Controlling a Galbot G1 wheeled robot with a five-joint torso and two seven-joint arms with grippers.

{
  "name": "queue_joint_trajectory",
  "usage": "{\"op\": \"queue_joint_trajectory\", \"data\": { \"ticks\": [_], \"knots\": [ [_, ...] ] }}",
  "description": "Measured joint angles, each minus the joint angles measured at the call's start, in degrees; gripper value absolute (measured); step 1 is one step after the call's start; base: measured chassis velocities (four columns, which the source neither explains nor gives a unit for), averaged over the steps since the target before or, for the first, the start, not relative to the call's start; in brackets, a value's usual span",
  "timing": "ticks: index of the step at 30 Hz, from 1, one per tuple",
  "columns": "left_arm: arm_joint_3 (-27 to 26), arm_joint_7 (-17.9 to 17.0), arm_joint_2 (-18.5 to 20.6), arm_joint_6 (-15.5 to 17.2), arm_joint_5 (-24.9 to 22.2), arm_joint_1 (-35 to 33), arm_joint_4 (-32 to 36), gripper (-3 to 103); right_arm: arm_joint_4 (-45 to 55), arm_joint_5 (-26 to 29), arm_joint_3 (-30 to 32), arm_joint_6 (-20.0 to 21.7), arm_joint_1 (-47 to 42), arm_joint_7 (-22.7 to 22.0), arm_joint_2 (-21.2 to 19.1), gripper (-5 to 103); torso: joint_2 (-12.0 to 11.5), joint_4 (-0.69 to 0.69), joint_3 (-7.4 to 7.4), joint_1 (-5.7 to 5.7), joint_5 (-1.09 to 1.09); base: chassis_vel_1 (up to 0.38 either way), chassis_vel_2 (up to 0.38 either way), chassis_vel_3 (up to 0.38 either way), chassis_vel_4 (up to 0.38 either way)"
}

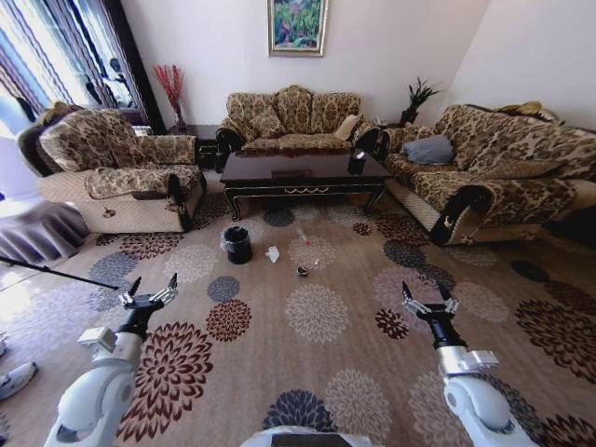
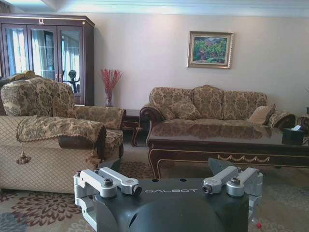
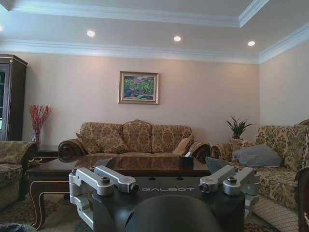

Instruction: Move to the front of the table and pick up the trash from the floor, then place it into the trash bin.

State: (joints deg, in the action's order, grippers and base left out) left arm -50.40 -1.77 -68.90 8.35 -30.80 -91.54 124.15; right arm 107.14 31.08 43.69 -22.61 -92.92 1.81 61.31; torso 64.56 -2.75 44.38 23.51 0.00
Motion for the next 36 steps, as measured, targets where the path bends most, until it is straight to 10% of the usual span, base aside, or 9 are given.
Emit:
{"op": "queue_joint_trajectory", "data": {
  "ticks": [36],
  "knots": [
    [0.82,0.48,-1.41,-1.42,1.73,-0.81,-0.78,100,-0.94,1.58,-0.11,-0.30,-0.02,-0.68,0.17,100,-10.46,0.01,-5.88,-4.59,0.00,0.000,0.000,0.000,0.000]
  ]
}}
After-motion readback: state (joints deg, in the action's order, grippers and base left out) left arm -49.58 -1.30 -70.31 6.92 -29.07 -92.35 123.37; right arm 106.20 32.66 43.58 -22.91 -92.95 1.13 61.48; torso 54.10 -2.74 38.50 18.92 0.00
